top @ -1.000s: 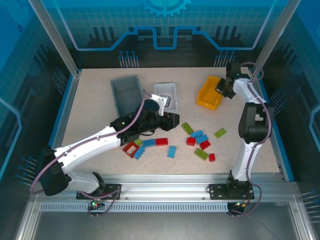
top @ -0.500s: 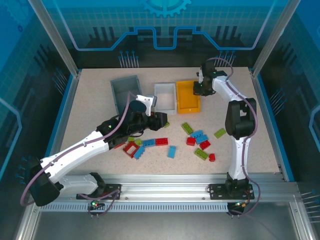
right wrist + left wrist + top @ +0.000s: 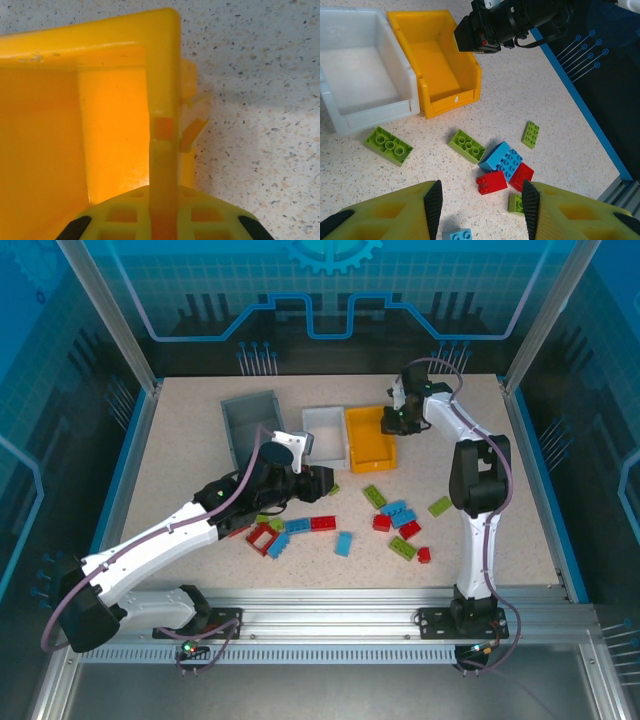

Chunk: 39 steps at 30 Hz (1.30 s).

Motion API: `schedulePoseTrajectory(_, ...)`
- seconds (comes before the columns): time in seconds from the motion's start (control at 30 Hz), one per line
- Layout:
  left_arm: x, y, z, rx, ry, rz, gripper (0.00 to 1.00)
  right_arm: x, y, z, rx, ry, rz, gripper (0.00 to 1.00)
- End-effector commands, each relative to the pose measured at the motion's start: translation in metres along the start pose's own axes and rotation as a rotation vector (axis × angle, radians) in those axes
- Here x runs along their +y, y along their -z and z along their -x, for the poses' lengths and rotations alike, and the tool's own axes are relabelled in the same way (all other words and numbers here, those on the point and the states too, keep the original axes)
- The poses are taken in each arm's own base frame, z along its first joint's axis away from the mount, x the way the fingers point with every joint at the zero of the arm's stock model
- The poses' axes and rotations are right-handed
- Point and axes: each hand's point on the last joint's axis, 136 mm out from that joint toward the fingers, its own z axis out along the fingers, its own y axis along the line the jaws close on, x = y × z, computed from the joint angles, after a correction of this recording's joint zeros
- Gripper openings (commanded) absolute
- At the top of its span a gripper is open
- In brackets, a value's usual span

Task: Sort the legos into containers by color

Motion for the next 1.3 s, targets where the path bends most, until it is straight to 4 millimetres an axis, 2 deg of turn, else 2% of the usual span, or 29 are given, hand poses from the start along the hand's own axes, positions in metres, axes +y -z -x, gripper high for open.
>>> schedulePoseTrajectory(0.0, 0.009, 0.001, 0.000, -0.007, 0.012, 0.031, 0.49, 0.006, -0.002, -0.013, 0.041, -0.018, 0.011, 0.19)
schedulePoseTrajectory(0.1, 0.010, 0.000, -0.003, 0.003, 0.016, 0.034, 0.49, 0.003, 0.002, -0.012, 0.027, -0.026, -0.018, 0.30)
schedulePoseTrajectory(0.27, 0.011, 0.001, -0.008, 0.016, 0.033, 0.033, 0.51, 0.000, 0.027, -0.005, -0.034, -0.014, -0.065, 0.52)
schedulePoseTrajectory(0.4, 0.011, 0.003, -0.013, 0.028, 0.062, 0.023, 0.53, -0.003, 0.056, 0.001, -0.095, -0.008, -0.119, 0.60)
schedulePoseTrajectory(0.53, 0.012, 0.008, -0.021, 0.043, 0.109, 0.006, 0.54, 0.001, 0.096, -0.001, -0.176, 0.006, -0.164, 0.62)
schedulePoseTrajectory(0.67, 0.013, 0.014, -0.030, 0.061, 0.156, -0.007, 0.54, 0.019, 0.125, -0.019, -0.217, 0.064, -0.189, 0.63)
schedulePoseTrajectory(0.9, 0.023, 0.035, -0.047, 0.080, 0.215, 0.021, 0.54, 0.053, 0.154, -0.079, -0.220, 0.175, -0.172, 0.64)
schedulePoseTrajectory(1.0, 0.033, 0.046, -0.058, 0.088, 0.247, 0.049, 0.53, 0.067, 0.155, -0.107, -0.197, 0.224, -0.144, 0.65)
schedulePoseTrajectory(1.07, 0.039, 0.051, -0.065, 0.095, 0.263, 0.065, 0.52, 0.073, 0.143, -0.126, -0.151, 0.261, -0.132, 0.66)
schedulePoseTrajectory(1.13, 0.044, 0.054, -0.073, 0.098, 0.279, 0.066, 0.51, 0.076, 0.121, -0.143, -0.087, 0.297, -0.125, 0.66)
schedulePoseTrajectory(1.27, 0.041, 0.052, -0.082, 0.100, 0.301, 0.028, 0.52, 0.079, 0.079, -0.162, 0.033, 0.344, -0.129, 0.67)
